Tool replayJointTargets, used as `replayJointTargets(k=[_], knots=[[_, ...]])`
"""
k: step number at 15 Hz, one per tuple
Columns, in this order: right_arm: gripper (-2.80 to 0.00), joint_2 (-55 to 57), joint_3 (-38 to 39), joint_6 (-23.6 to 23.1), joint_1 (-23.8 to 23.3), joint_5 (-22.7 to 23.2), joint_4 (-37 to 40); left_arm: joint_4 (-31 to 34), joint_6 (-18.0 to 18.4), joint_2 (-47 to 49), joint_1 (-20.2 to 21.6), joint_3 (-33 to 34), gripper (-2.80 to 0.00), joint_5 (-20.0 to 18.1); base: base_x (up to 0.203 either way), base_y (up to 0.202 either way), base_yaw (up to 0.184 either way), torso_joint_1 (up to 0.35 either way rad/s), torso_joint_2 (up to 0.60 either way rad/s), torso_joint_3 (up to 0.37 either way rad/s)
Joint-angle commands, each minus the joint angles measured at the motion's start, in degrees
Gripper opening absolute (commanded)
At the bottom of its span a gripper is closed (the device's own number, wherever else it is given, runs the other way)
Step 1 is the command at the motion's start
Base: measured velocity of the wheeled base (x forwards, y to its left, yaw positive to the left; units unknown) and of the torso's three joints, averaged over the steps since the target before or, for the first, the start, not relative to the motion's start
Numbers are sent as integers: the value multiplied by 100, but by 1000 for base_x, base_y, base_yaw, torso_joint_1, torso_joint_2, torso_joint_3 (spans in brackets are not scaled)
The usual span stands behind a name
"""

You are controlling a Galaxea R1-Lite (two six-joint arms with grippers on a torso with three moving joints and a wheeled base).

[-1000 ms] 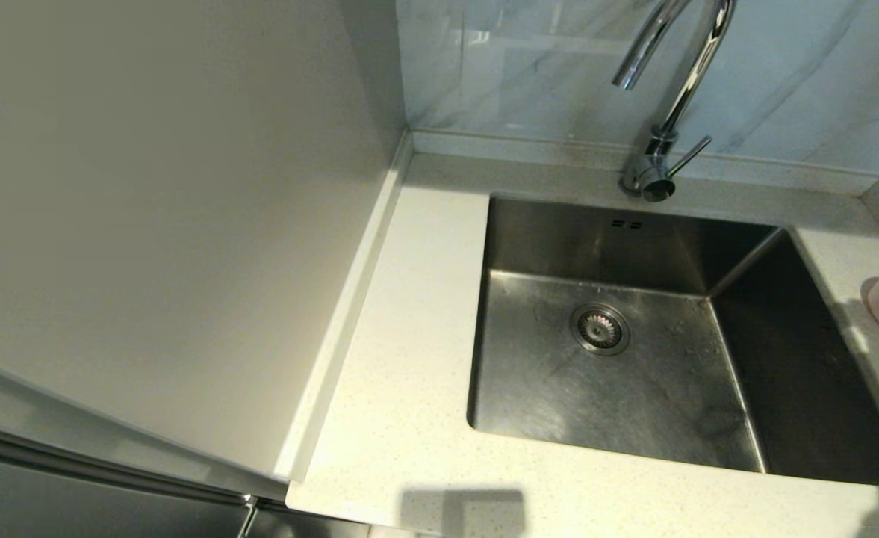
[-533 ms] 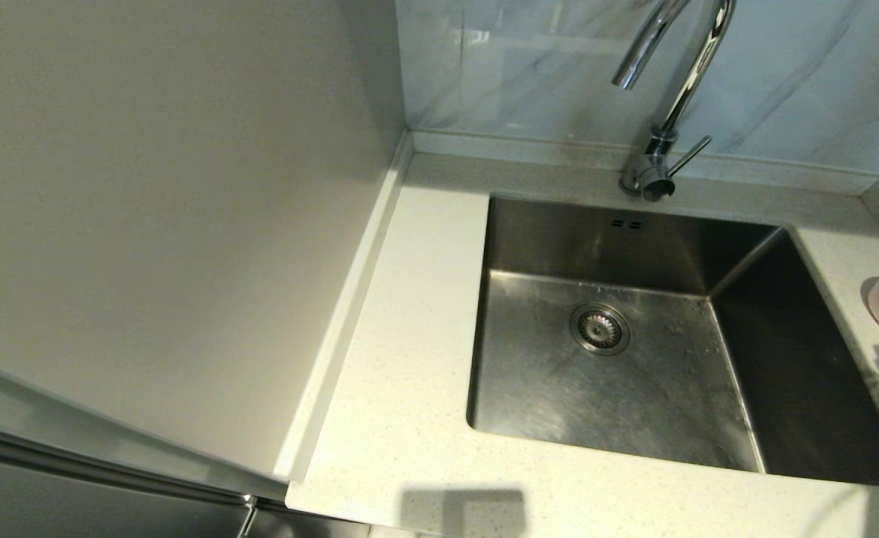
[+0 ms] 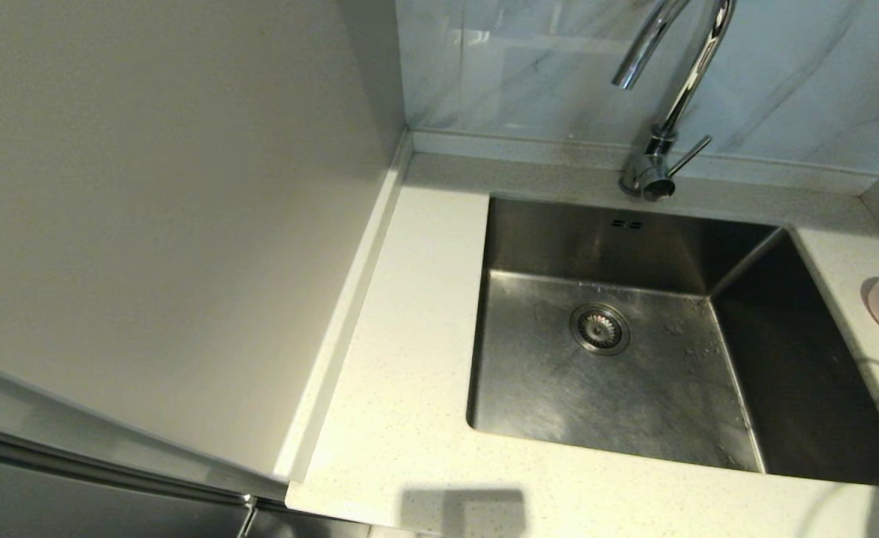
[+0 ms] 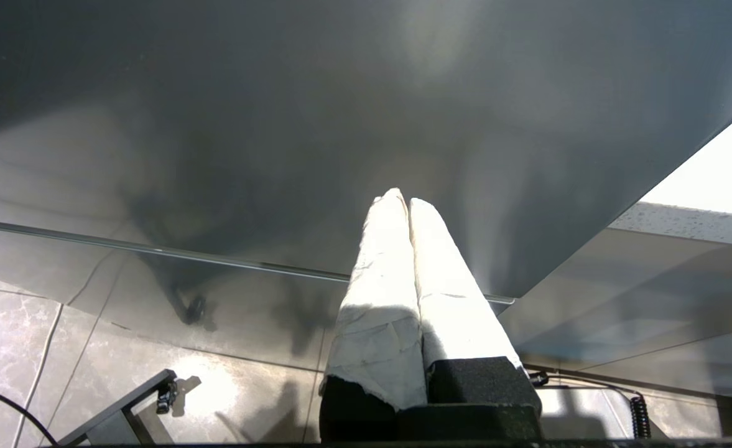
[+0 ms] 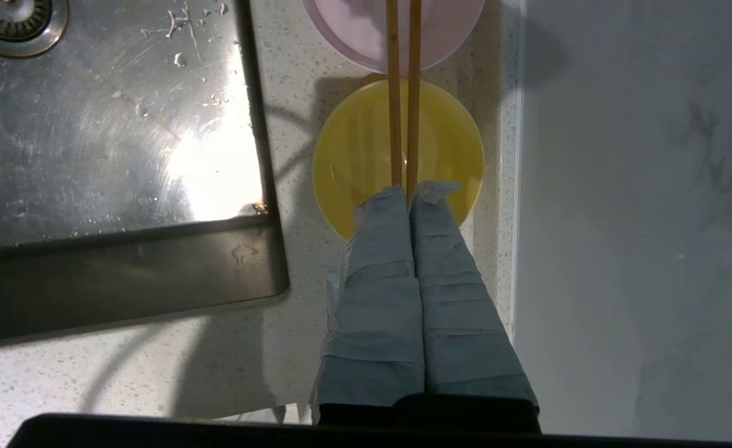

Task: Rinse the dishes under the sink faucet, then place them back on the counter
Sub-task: Put the chopsticks into the sink

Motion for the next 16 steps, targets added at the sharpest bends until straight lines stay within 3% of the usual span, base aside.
replayJointTargets(k=[1,5,12,16], knots=[[0,-5,10,-32,-12,13,30,-2,-5,-18,1,0,-280,4,0,0,0,0,0,0],[0,52,31,-53,-3,177,30,-2,-5,-18,1,0,-280,4,0,0,0,0,0,0],[0,800,-9,-1060,14,303,21,-2,-5,-18,1,0,-280,4,0,0,0,0,0,0],[0,909,-37,-1174,30,338,36,-2,-5,-18,9,0,-280,4,0,0,0,0,0,0]])
